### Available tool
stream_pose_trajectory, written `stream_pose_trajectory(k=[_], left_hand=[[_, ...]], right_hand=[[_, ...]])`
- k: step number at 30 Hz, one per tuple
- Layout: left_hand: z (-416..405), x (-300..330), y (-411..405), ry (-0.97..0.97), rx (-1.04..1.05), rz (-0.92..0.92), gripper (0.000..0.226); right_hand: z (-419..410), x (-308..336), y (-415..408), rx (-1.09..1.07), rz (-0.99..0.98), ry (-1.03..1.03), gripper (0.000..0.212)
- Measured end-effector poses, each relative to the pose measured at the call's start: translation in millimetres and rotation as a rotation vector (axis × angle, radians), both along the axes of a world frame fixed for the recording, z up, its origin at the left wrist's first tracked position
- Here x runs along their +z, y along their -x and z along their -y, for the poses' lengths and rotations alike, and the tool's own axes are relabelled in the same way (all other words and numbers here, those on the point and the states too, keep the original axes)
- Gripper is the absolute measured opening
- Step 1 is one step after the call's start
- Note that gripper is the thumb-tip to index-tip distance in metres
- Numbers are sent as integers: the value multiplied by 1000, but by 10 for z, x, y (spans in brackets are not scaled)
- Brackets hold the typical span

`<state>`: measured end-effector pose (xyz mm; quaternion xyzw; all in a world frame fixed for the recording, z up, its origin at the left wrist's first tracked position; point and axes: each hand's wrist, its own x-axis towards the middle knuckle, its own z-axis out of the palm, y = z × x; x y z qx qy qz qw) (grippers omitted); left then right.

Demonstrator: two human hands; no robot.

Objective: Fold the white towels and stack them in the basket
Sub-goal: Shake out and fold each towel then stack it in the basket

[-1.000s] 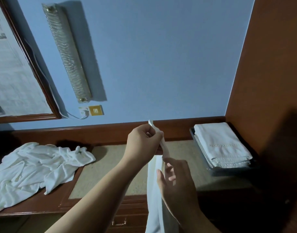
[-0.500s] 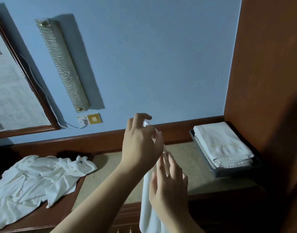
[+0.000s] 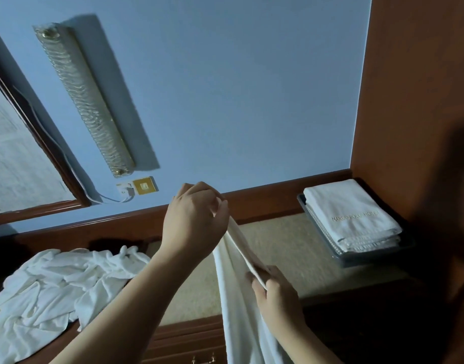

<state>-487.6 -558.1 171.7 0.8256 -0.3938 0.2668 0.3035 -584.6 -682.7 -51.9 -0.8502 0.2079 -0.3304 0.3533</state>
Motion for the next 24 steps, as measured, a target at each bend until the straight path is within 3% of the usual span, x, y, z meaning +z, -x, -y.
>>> stream_pose_trajectory(k=[5, 9, 12, 14, 17, 18, 20, 24], left_hand=[[-493, -146, -484, 0, 118, -64, 31], [-782, -589, -759, -96, 211, -179, 29], [-816, -898, -686, -169, 163, -204, 33], [-865, -996, -687, -161, 149, -208, 34], [-985, -1020, -847, -130, 144, -197, 28], [-1009, -1024, -896, -119, 139, -191, 25], [-1001, -1037, -940, -121, 124, -186, 24], [-963, -1086, -916, -112, 117, -253, 35]], right_hand=[[428, 361, 133, 204, 30, 125, 59], [809, 332, 126, 362, -472, -57, 58], [827, 152, 90, 394, -670, 14, 54], [817, 179, 97, 378, -631, -16, 51], [854, 395, 121, 399, -416, -239, 24], [859, 485, 108, 421, -393, -292, 27], [881, 605, 25, 446, -390, -265, 46], [923, 792, -179, 486, -353, -65, 41]])
